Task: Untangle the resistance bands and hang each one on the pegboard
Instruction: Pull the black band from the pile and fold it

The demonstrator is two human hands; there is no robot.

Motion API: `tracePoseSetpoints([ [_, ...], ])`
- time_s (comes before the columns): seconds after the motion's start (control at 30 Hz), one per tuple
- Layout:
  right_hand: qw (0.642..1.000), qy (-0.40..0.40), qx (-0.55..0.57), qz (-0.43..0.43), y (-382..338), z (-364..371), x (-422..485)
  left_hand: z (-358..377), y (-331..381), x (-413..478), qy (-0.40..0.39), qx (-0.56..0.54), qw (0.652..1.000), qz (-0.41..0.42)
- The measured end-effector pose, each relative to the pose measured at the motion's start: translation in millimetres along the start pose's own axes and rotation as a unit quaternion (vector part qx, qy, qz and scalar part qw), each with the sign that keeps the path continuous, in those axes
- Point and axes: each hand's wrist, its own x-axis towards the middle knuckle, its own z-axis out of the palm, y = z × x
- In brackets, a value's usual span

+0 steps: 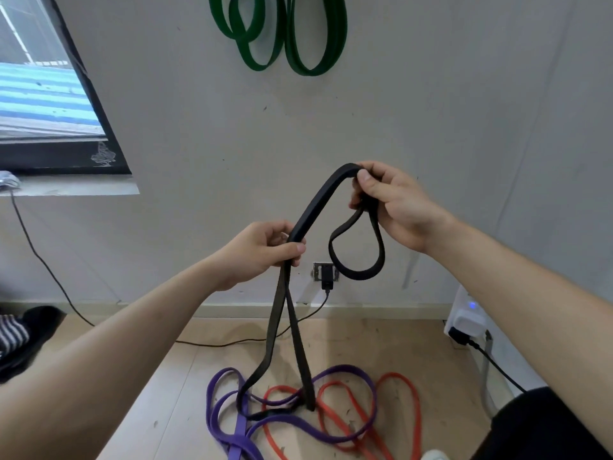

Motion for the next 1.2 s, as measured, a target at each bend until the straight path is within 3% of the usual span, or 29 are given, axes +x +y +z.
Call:
tracePoseSetpoints([
  [0.2,0.999,0.025,0.006,0.038,11,-23,5,-6,15,4,0.054,-0.094,0.994,0.028],
  [0.3,0.995,-0.030,-0.027,0.089,19,-30,2,-10,25,3,0.077,-0.157,0.984,0.039],
  [0.47,0.965,-0.142,-0.191,0.110,27,-14,-7,-7,37,5,0.073,-0.190,0.977,0.064],
  [0.57,0.975,-0.154,-0.135,0.082,21,3,-7,0,41,5,0.056,-0.177,0.980,0.074],
  [0.67,0.987,-0.139,-0.079,0.033,14,23,-6,3,43,1,0.050,-0.154,0.984,0.076],
  [0.93,0.992,-0.071,-0.098,-0.020,7,45,-10,-1,25,-3,0.049,-0.080,0.994,0.054],
  [1.07,0.998,0.011,-0.047,-0.050,-1,45,-7,4,5,-6,0.016,0.000,1.000,0.025],
  [1.2,0.994,0.080,-0.004,-0.070,-5,31,-4,9,-3,-5,0.014,0.008,1.000,0.008],
])
